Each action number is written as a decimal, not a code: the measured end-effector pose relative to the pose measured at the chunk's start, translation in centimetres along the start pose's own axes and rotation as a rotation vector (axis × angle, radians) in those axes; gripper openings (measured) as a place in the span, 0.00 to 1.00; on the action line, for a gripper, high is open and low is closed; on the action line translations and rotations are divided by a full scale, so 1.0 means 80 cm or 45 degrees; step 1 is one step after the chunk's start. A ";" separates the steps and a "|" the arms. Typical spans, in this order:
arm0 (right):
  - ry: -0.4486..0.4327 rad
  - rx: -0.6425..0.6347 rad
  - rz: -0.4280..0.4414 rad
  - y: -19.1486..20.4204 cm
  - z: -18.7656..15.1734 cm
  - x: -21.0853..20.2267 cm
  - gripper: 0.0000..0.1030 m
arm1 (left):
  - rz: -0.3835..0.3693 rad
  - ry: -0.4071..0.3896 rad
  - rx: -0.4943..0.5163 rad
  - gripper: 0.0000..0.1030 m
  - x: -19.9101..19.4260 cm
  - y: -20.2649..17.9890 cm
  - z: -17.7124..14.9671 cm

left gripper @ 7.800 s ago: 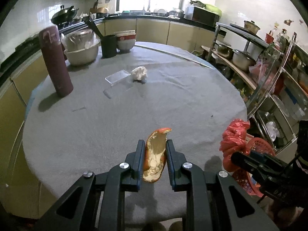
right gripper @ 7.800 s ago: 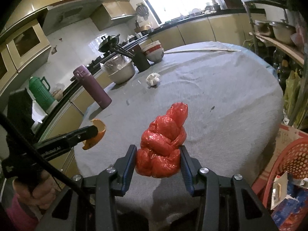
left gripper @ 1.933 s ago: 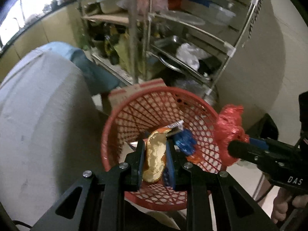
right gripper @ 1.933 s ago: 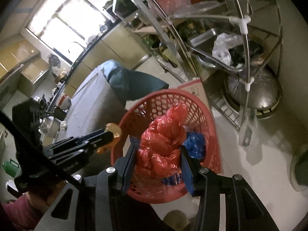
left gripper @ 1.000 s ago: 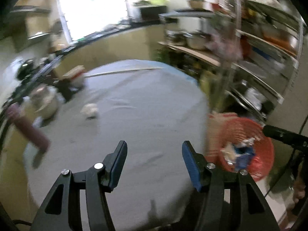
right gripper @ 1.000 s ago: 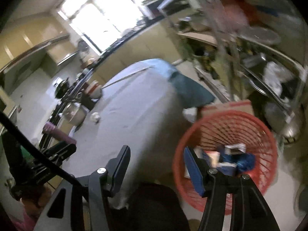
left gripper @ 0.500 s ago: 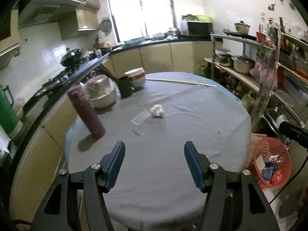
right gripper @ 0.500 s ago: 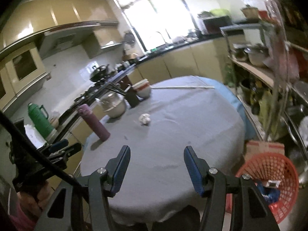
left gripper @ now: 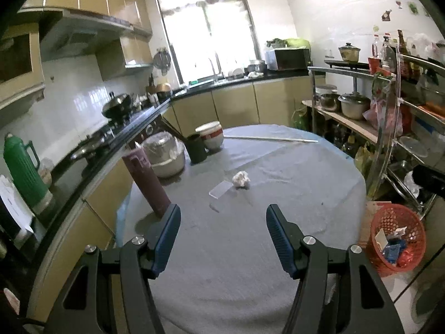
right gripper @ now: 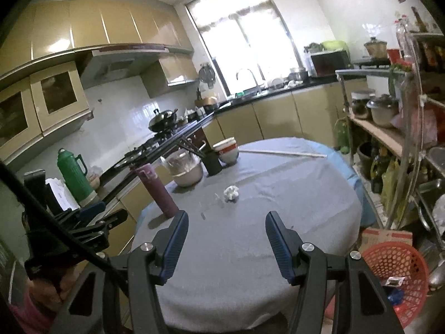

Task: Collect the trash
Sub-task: 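Return both tools to the table toward the tissue and clear tray, then grasp the white tissue with the right tool while the left tool grasps the clear tray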

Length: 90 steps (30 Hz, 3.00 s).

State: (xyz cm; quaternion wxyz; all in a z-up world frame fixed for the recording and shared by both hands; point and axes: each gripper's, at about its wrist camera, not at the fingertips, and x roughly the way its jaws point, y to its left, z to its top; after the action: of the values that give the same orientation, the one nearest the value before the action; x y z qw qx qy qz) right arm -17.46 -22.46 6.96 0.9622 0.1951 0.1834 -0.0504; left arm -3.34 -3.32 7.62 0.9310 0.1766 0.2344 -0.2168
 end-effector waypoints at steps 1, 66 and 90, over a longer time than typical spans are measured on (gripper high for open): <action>-0.010 -0.001 0.000 0.001 0.001 -0.004 0.60 | 0.006 -0.008 0.003 0.63 -0.002 -0.001 0.001; 0.714 0.311 0.148 -0.048 0.023 0.600 0.53 | 0.059 0.582 -0.240 0.64 0.329 0.108 -0.034; 0.638 0.362 0.127 -0.120 0.002 0.507 0.33 | -0.444 0.554 -0.135 0.70 0.483 0.057 0.003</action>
State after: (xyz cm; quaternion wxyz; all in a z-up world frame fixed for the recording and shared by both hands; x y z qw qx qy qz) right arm 18.59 -32.41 -11.45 0.8512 0.3432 0.3965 0.0213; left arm 29.73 -11.93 -10.98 0.8155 0.1269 0.4665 -0.3181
